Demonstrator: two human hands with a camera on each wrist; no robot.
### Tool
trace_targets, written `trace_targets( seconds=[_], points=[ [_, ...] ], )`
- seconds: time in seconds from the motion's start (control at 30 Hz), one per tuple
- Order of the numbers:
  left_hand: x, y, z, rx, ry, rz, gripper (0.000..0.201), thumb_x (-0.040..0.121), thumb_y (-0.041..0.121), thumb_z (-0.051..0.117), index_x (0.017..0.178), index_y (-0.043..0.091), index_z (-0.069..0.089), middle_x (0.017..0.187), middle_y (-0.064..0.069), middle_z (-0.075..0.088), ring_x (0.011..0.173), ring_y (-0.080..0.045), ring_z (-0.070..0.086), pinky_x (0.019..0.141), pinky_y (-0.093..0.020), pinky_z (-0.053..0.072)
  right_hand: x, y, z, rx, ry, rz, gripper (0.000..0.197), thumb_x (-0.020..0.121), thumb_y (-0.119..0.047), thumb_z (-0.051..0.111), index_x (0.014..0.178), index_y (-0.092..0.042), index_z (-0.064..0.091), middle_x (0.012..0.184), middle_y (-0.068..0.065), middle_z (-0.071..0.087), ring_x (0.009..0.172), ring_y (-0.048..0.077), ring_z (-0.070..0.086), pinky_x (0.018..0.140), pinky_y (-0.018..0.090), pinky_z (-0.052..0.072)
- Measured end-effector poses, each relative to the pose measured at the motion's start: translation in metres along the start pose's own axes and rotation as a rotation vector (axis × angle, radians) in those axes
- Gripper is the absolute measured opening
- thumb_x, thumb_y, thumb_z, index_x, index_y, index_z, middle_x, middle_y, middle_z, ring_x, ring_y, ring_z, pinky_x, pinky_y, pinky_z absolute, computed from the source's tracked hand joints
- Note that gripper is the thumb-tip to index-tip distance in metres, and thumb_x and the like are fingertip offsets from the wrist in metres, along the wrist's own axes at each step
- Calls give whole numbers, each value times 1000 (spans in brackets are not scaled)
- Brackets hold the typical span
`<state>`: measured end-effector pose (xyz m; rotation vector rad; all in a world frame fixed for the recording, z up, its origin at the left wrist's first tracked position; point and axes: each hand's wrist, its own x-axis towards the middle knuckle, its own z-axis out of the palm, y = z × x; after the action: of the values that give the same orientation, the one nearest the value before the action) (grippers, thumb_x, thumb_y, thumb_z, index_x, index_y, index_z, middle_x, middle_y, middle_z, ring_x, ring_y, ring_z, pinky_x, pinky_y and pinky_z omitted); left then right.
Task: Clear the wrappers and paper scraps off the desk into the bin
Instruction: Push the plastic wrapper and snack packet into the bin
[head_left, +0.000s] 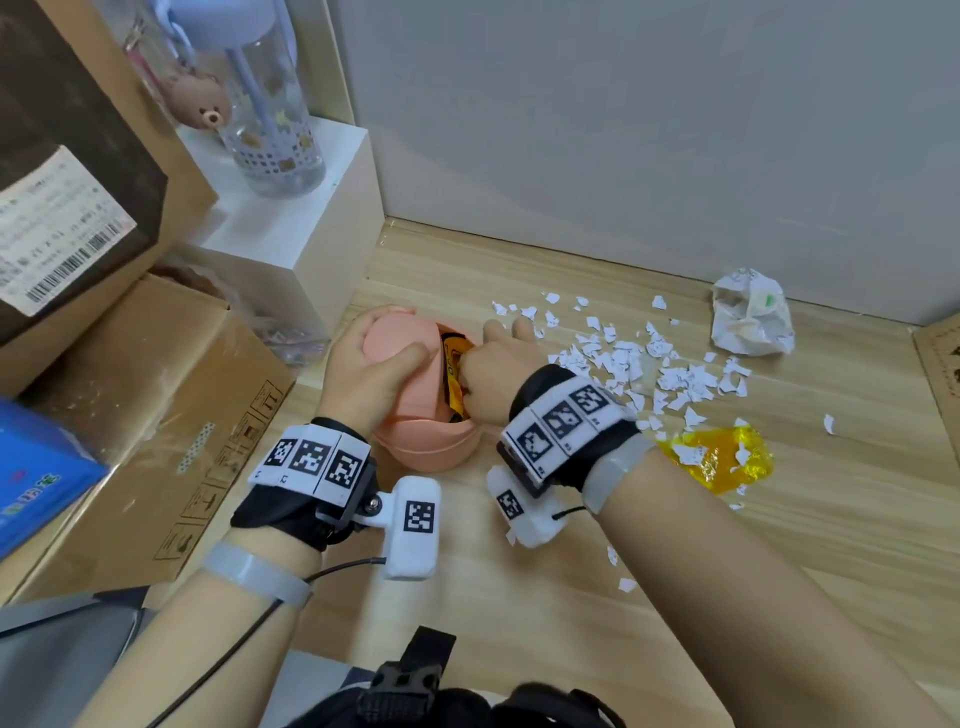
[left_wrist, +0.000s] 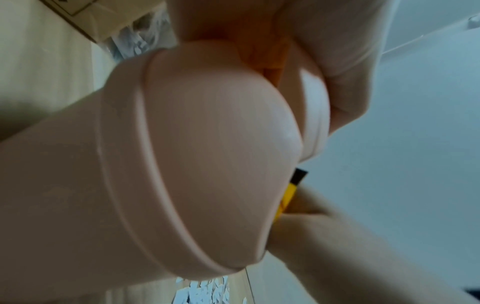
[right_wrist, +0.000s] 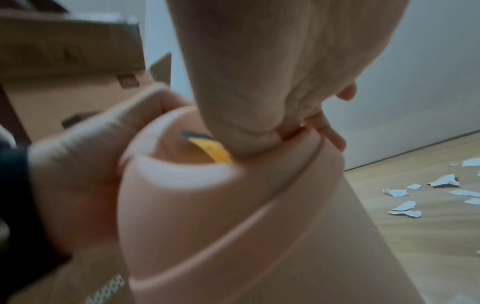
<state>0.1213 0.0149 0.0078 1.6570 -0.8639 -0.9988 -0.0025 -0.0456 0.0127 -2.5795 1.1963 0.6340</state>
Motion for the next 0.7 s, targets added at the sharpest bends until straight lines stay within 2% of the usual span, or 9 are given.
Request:
trace_targets(
  seconds=[0.07,0.17,0.27,0.33,0.4,0.43,0.53,0.63,0.7],
  points=[
    [2,-1,-1,-10,-2,6,42,59,25,61,101,24,59,97,18,58,89,-1,52,82,-28,45,-9,7,0,98,86,-53,23,83,-19,44,70,-18,63,76,-4,58,92,20,40,85,38,24],
    [4,-4,0,-13,-5,23,43,60,25,61,102,22,60,96,18,57,87,2,52,77,-19,44,-21,16,7,342,298,-78,15,87,-27,50,92,-22,64,101,-5,63,93,20,55,87,35,30],
    [5,-7,0,-42,-8,41,38,59,23,61,97,24,60,96,16,59,87,2,53,72,-6,43,-29,14,23,547,443,-115,45,85,-49,40,122,-24,46,120,1,52,102,24,55,87,39,36],
    [5,-9,0,-48,-6,43,38,60,24,63,97,24,60,97,14,60,88,1,54,73,-7,43,-32,12,31,536,491,-165,64,78,-62,34,135,-32,33,135,2,41,120,24,45,94,46,34],
    [5,-10,0,-46,-6,48,41,60,24,64,101,21,60,99,11,61,89,1,54,75,-10,44,-31,11,37,529,490,-164,65,75,-64,35,134,-36,33,142,-4,36,137,26,26,106,55,19],
    [5,-10,1,-49,-8,55,42,60,24,63,102,19,60,100,9,61,88,1,54,74,-7,44,-30,11,37,561,506,-148,59,77,-61,35,130,-35,38,140,-6,40,139,26,23,108,56,13],
    [5,-10,1,-48,-9,65,44,60,22,62,104,17,60,103,6,62,88,1,54,70,-3,42,-24,10,35,606,581,-123,37,84,-43,37,108,-23,57,120,-6,56,125,19,43,109,53,10],
    [5,-9,2,-56,-9,64,45,60,22,62,105,16,60,100,7,61,85,2,54,69,-2,42,-13,11,39,492,672,-194,25,80,-15,50,95,-10,69,103,3,69,107,24,60,104,33,17],
    [4,-8,3,-54,-7,65,45,59,22,62,104,17,59,96,12,60,82,4,54,67,-1,41,-8,12,35,346,659,-229,28,80,-14,47,95,-8,70,102,3,71,115,24,57,103,32,13]
  ],
)
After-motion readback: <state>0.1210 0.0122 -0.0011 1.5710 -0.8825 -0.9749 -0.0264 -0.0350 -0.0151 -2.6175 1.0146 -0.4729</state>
